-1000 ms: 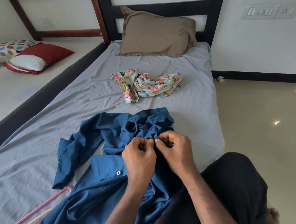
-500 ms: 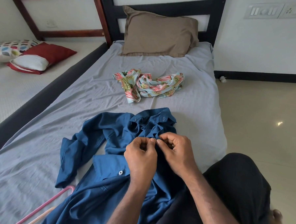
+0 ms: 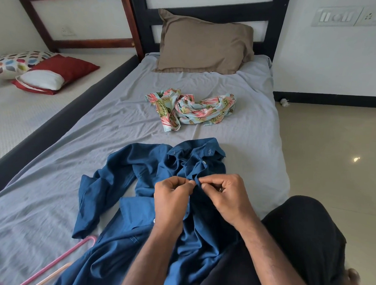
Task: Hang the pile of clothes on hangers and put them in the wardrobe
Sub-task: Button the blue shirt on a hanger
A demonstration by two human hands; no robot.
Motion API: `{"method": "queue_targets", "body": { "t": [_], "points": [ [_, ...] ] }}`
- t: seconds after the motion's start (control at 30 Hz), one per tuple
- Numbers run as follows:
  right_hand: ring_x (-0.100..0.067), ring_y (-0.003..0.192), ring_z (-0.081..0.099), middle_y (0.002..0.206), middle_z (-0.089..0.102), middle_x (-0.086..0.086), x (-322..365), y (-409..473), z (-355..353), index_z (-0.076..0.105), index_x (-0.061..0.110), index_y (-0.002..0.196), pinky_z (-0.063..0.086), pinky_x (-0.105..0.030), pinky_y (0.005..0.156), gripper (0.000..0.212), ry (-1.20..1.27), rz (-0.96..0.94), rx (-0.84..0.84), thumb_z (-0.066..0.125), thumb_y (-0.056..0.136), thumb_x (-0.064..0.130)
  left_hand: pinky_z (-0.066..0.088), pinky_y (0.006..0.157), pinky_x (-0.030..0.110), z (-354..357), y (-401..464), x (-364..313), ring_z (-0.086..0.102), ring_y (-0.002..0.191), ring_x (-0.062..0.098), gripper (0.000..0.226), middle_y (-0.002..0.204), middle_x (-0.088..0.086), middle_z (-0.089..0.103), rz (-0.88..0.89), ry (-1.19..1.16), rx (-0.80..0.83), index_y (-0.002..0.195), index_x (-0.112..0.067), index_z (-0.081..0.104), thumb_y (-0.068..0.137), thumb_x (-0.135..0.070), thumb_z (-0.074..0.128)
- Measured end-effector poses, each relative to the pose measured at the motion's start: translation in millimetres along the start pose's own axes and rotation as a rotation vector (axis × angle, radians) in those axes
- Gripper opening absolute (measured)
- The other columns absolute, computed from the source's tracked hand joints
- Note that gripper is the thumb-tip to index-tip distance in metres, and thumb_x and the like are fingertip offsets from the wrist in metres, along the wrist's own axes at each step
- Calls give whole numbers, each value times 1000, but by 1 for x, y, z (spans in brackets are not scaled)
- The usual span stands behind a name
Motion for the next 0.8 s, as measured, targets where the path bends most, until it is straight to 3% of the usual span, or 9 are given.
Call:
{"method": "queue_targets", "body": {
  "t": [0.1,0.2,0.4,0.53,0.63,0.73,0.8],
  "points": [
    [-4,79,74,86,78,8,-4,-1,5,81,12,95,60,-22,75,19,40,69,65,84,79,2,37,46,17,-2,2,2,44,48,7,20,55,5,56,-34,-24,53,65,-1,68,85,1,68],
    [-1,76,74,84,78,11,0,-3,7,81,16,94,61,-23,74,21,-25,18,74,88,76,8,37,46,17,-3,1,1,46,48,6,18,54,4,57,-27,4,71,66,0,69,84,3,68],
    [1,76,71,86,76,11,14,-7,7,78,17,99,59,-23,70,20,-194,-150,71,85,80,14,32,46,24,-6,2,-11,42,53,14,20,53,3,54,65,167,67,61,-4,69,81,0,67],
    [-2,78,70,89,75,9,17,-8,11,76,15,100,57,-26,69,17,-276,-215,108,81,84,16,31,42,21,-8,1,-16,38,44,10,22,48,-2,53,123,267,54,61,-3,69,81,0,61],
    [-4,80,69,90,75,8,17,-8,13,75,15,100,57,-27,70,13,-298,-237,128,77,88,18,34,47,27,-6,0,-16,41,50,13,24,52,3,53,157,271,80,64,1,66,85,-10,64],
    [-4,77,68,86,73,10,15,-7,14,74,16,97,56,-29,67,8,-303,-228,141,72,91,21,33,43,19,-3,-2,-19,39,42,5,24,48,-5,54,225,381,116,65,-9,70,86,-17,73],
    [-4,77,68,87,73,10,14,-7,14,75,17,97,56,-29,67,13,-301,-224,148,71,92,28,32,42,19,-3,-1,-19,38,40,4,21,51,1,60,228,388,130,68,-12,73,89,-15,73]
  ]
}}
Point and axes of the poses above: each hand's wrist, its own y-axis towards the middle knuckle, its own z-axis out of the palm, x = y × z, the point moved 7 cm from there along y, towards the middle knuckle
